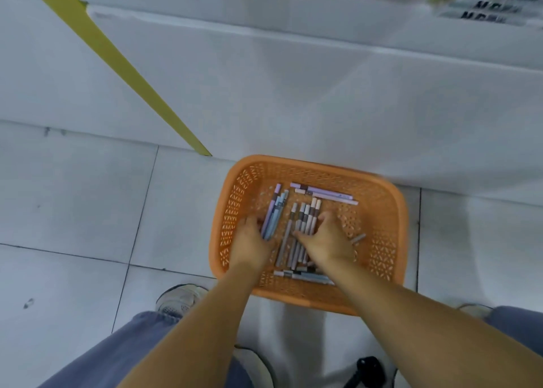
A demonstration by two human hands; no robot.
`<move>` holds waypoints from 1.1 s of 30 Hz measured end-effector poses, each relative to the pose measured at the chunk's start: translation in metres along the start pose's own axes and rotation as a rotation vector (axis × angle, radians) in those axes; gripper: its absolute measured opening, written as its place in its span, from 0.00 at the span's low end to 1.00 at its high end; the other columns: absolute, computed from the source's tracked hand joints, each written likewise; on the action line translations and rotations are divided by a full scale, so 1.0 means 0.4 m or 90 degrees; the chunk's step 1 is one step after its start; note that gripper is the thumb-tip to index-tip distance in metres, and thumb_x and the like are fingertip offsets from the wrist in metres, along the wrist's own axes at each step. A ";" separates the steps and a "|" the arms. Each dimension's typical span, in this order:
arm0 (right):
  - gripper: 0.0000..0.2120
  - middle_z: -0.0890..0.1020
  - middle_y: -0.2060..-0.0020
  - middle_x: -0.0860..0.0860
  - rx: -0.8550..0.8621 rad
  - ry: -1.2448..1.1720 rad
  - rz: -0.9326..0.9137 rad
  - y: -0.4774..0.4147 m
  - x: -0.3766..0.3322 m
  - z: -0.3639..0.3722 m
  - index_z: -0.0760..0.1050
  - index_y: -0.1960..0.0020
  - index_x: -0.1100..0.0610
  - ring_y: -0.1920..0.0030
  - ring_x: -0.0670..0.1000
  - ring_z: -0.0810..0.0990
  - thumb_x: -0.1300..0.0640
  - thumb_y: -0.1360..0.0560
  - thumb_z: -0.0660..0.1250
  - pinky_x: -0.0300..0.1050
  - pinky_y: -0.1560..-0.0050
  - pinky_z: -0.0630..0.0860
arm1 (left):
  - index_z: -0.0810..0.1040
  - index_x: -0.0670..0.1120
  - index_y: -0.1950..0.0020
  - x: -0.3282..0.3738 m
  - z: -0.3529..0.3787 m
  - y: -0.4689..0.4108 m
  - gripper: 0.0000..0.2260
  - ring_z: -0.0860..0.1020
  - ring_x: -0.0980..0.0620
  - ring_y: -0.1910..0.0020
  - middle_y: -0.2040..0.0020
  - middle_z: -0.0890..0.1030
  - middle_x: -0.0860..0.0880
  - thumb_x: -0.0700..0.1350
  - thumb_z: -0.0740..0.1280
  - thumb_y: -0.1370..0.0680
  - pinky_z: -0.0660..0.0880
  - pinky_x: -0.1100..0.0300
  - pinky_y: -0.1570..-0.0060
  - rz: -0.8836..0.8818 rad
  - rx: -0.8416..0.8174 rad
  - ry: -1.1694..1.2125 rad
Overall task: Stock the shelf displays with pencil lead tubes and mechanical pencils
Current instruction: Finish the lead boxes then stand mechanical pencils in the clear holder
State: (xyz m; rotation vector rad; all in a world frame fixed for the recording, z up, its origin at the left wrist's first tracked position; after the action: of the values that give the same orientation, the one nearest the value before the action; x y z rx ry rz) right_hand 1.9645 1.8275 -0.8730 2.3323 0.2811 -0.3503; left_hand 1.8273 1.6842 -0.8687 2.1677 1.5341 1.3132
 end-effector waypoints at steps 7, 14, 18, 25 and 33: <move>0.23 0.76 0.40 0.55 0.021 0.056 -0.019 -0.010 -0.004 -0.016 0.69 0.37 0.59 0.44 0.58 0.78 0.48 0.26 0.71 0.47 0.52 0.73 | 0.75 0.45 0.37 0.011 -0.010 -0.005 0.16 0.78 0.45 0.45 0.39 0.76 0.46 0.43 0.73 0.24 0.76 0.52 0.45 -0.017 0.047 -0.048; 0.14 0.79 0.46 0.56 -0.032 0.059 -0.039 -0.023 -0.007 -0.004 0.74 0.42 0.60 0.47 0.58 0.80 0.53 0.22 0.66 0.46 0.52 0.74 | 0.73 0.45 0.32 -0.008 0.001 -0.024 0.16 0.80 0.45 0.43 0.38 0.79 0.45 0.42 0.67 0.20 0.77 0.54 0.41 -0.045 0.002 -0.062; 0.14 0.81 0.46 0.56 -0.096 -0.026 -0.009 -0.029 0.005 -0.021 0.73 0.39 0.60 0.47 0.57 0.80 0.53 0.20 0.62 0.46 0.51 0.74 | 0.68 0.47 0.25 0.007 0.007 -0.011 0.19 0.78 0.50 0.40 0.34 0.77 0.47 0.44 0.62 0.17 0.77 0.53 0.37 -0.003 -0.054 0.028; 0.08 0.85 0.52 0.53 -0.208 -0.319 -0.081 0.087 -0.044 -0.158 0.71 0.40 0.53 0.45 0.56 0.82 0.54 0.17 0.58 0.59 0.36 0.73 | 0.75 0.48 0.44 0.063 -0.030 0.107 0.09 0.86 0.50 0.55 0.55 0.86 0.47 0.51 0.61 0.16 0.84 0.54 0.54 -0.056 -0.130 0.309; 0.06 0.84 0.55 0.51 -0.076 -0.612 -0.290 0.387 -0.214 -0.479 0.75 0.48 0.52 0.50 0.55 0.82 0.58 0.18 0.60 0.56 0.42 0.76 | 0.76 0.55 0.32 0.451 -0.149 0.377 0.19 0.83 0.52 0.41 0.41 0.85 0.53 0.58 0.67 0.21 0.82 0.46 0.45 0.193 -0.252 0.484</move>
State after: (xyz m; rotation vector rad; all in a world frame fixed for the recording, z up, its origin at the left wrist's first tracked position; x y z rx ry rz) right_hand 1.9629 1.8476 -0.6132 1.7150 0.3264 -1.5464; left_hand 1.8991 1.7464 -0.6457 1.7701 0.9793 2.4924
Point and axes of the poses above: each hand's wrist, its own y-axis away from the middle knuckle, its own z-axis out of the palm, x = y × z, the point moved 9 cm from there along -y, towards the middle knuckle
